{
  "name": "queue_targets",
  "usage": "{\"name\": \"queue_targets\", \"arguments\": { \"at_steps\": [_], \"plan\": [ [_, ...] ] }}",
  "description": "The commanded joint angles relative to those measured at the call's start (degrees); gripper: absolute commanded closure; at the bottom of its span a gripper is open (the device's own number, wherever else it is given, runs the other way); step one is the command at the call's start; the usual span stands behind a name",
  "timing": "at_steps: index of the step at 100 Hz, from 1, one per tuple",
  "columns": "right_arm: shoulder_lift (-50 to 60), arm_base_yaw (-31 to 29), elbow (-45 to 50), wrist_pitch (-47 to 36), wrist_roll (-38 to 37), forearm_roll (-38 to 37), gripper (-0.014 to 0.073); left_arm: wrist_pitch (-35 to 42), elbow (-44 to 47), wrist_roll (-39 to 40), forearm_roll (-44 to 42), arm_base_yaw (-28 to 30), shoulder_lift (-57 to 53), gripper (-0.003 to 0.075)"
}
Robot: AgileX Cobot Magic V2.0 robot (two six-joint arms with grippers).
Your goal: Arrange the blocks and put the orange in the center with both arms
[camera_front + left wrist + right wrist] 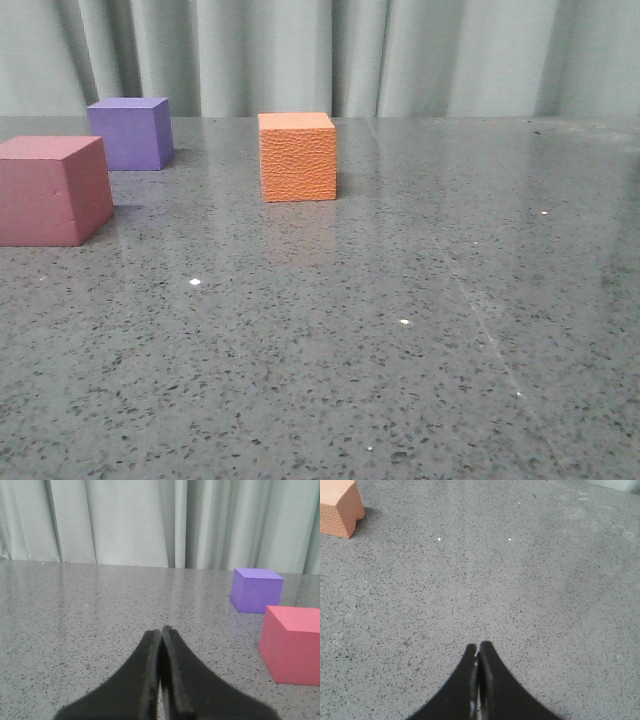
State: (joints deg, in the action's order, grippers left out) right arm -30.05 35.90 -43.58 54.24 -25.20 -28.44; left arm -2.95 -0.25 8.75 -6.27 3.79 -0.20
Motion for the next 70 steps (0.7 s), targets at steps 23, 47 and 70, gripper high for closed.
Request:
{"name": "queue_targets", "arguments": {
  "at_steps": [23, 47, 70],
  "plan": [
    [-0.2, -0.4, -0.8, -3.3, -0.1, -3.0, 0.0661, 4.7, 3.1, 0.2, 0.3, 0.1, -2.0, 0.0730],
    [3.1, -2.3, 3.4, -8.8, -1.1, -4.9, 0.0661, 4.7, 3.1, 0.2, 0.3, 0.1, -2.0, 0.0730],
    [12.5, -12.7, 11.9, -14.3, -2.2, -2.6, 0.0661, 4.7, 3.1, 0.2, 0.3, 0.1, -2.0, 0.0730]
  ]
}}
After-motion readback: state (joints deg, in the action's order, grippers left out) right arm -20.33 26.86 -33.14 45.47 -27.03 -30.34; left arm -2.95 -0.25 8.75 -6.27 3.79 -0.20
